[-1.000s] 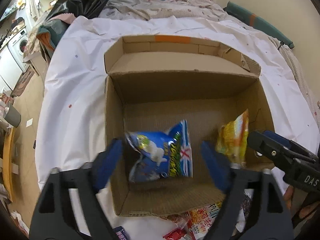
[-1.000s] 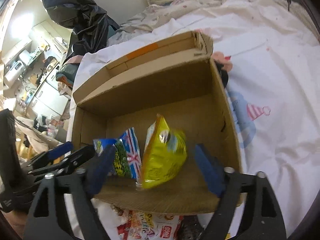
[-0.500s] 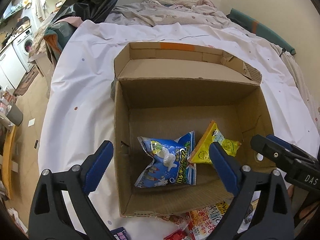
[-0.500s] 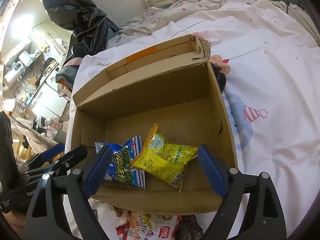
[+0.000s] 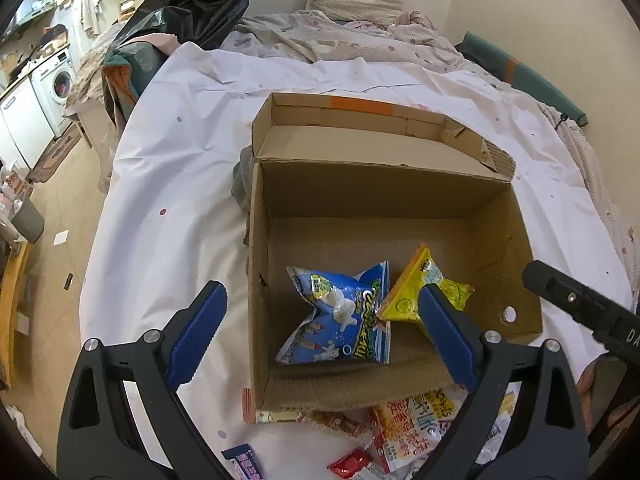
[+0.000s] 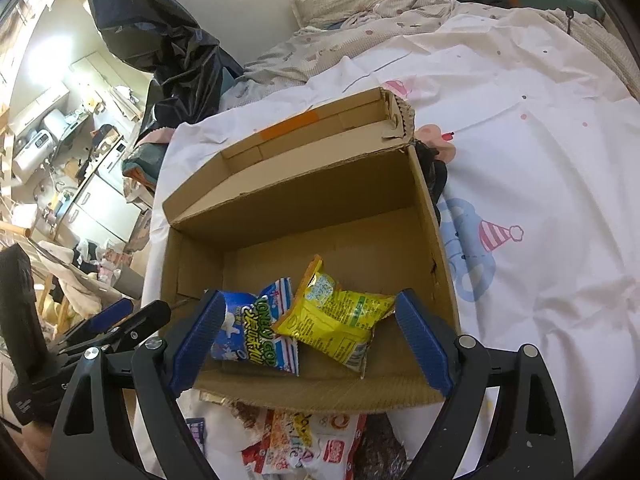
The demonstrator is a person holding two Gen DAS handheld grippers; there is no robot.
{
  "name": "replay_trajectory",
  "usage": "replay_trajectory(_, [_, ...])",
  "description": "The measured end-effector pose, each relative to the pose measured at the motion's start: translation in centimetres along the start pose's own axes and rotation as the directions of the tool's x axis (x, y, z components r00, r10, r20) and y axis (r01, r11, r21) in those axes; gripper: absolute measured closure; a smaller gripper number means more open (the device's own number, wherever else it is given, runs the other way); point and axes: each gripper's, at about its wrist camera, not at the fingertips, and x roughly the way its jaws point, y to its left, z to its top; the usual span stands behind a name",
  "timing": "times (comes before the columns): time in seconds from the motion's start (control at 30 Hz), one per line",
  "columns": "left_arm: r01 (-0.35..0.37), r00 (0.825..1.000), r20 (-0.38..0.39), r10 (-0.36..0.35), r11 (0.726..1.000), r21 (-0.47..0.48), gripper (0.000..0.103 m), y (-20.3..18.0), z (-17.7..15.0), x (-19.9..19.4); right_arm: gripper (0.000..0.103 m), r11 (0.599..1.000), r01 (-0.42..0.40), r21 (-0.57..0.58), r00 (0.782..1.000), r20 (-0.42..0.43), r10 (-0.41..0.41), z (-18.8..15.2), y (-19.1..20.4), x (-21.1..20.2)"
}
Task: Organize snacks
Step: 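Withdraw both tools from the box toward the remaining snacks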
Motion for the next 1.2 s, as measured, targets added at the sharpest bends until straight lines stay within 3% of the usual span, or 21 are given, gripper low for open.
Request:
replay_trajectory(0.33, [0.007,1.000,0.012,-0.006,0.998,-0.066,0.008,2.5,-2.7,-3.1,0.014,1.000,-0.001,-0.021,1.000,0.005,0.001,-1.8,0.4,-3.2])
replay_trajectory(0.5, [-0.007,1.000,0.011,0.008,0.997,-0.081,0.001,3.4,-4.1,-4.3,0.014,1.000,0.009,-0.008,1.000,-0.009,-0.009,-3.2,-0.2,-4.4])
replay_trajectory(0.87, [-0.043,0.998,-0.043,0.038,0.989,-0.139,0.001,5.3,-7.9,-5.3,0.014,0.999,0.040,0.033,0.998,-0.046,-0.038,-6.8,-1.5,-6.5])
replay_trajectory(0.97, [-0.070,0.996,-0.070,0.060,0.986,-0.150,0.001,5.7,-8.7,-5.1,0.014,0.997,0.058,0.059,0.996,-0.071,-0.054,-7.9,-2.2,-6.4])
replay_trajectory(1.1, [-0.070,0.986,-0.165,0.025,0.959,-0.275,0.004,7.9,-10.1,-3.4,0.014,0.991,0.059,0.122,0.994,-0.100,-0.047,-9.0,-3.4,-6.1])
replay_trajectory(1.2, [-0.090,0.974,-0.226,0.016,0.941,-0.325,0.015,8.7,-11.4,-2.1,0.014,0.987,0.061,0.151,0.993,-0.109,-0.044,-8.9,-4.1,-5.7])
